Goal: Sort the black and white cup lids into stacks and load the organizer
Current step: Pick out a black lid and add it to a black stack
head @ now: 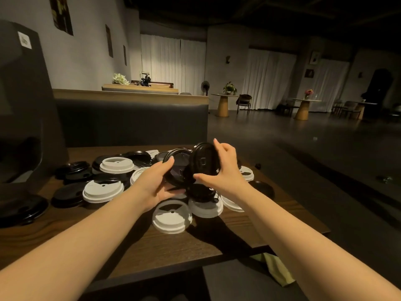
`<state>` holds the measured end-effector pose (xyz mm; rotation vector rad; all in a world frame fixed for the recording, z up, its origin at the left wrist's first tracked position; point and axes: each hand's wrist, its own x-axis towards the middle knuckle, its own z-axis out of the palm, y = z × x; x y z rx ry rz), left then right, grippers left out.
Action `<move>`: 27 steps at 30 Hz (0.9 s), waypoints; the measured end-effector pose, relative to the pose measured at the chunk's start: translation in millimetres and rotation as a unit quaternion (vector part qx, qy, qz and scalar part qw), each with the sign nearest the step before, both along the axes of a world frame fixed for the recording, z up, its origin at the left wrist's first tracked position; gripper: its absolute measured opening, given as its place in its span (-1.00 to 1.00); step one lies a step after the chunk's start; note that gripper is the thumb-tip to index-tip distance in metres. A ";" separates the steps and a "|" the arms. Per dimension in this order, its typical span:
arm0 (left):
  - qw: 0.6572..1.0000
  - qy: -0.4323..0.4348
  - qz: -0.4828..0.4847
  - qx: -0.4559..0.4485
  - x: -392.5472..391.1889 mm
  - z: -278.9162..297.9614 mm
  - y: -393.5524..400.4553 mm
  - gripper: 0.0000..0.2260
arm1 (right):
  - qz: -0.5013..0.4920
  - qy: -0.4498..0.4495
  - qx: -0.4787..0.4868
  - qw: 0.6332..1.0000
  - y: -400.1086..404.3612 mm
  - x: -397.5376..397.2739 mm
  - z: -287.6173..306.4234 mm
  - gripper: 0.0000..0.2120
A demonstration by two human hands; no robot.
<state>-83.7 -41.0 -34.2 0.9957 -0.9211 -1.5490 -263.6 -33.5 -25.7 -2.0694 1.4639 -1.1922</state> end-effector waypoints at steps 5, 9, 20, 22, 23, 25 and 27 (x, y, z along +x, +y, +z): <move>0.999 -0.052 0.007 -0.012 17.0 -3.3 3.1 -0.72 | 0.094 0.053 0.030 0.994 5.1 31.5 -1.0 -0.18; 0.995 -0.083 0.050 0.018 34.5 -2.3 3.7 -0.64 | 0.171 0.051 0.082 0.980 6.7 51.1 -0.4 -0.10; 0.986 -0.112 0.121 0.031 122.8 -5.9 22.9 -0.26 | 0.258 0.092 0.105 0.956 0.4 129.0 5.2 -0.14; 0.988 -0.102 0.112 0.028 141.8 -9.0 25.9 0.01 | 0.268 0.101 0.095 0.953 0.2 147.0 4.9 -0.14; 0.989 -0.112 0.098 0.017 149.6 -9.4 30.4 -0.03 | 0.273 0.107 0.089 0.952 0.4 155.1 4.5 -0.15; 0.987 -0.139 0.076 -0.015 157.6 -7.2 41.3 -0.30 | 0.286 0.117 0.078 0.948 0.8 169.2 3.3 -0.15; 0.987 -0.142 0.065 -0.023 168.0 -13.0 44.6 -0.43 | 0.298 0.120 0.069 0.944 0.8 180.2 0.2 -0.15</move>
